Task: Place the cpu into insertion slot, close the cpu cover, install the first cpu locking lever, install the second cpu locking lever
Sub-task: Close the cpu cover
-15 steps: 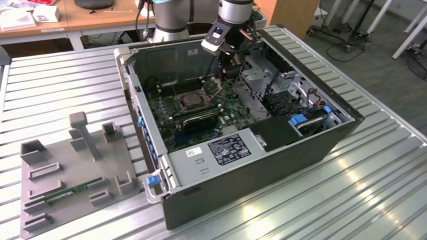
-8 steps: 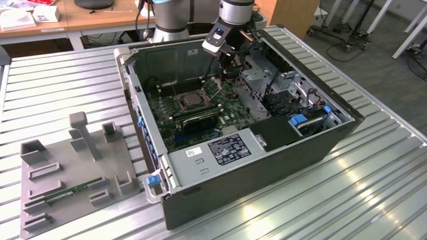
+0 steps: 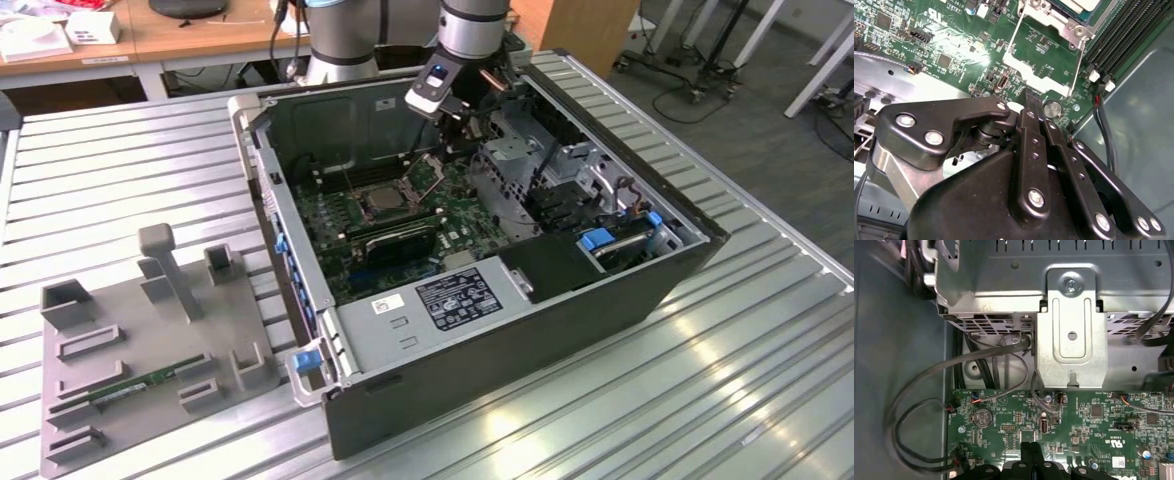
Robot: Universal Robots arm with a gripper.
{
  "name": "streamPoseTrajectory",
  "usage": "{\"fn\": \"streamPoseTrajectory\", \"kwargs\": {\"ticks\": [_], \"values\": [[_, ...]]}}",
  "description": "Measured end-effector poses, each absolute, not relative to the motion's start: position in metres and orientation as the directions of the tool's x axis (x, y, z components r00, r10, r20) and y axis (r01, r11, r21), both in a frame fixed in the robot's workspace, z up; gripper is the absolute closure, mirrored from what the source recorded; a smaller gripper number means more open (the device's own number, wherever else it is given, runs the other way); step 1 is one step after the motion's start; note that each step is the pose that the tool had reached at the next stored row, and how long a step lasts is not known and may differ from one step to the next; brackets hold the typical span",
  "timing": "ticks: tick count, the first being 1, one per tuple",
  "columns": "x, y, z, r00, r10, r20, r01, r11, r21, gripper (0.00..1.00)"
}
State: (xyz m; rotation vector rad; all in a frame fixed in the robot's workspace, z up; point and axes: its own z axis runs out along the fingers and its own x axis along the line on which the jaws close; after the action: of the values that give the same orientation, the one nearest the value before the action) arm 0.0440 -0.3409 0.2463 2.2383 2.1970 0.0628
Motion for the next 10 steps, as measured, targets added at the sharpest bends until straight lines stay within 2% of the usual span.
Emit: {"fn": "streamPoseTrajectory", "kwargs": {"ticks": [10], "values": [[0.0441,-0.3409,0.2371,0.018,1.0,0.025,0.999,-0.019,0.031,0.89]]}}
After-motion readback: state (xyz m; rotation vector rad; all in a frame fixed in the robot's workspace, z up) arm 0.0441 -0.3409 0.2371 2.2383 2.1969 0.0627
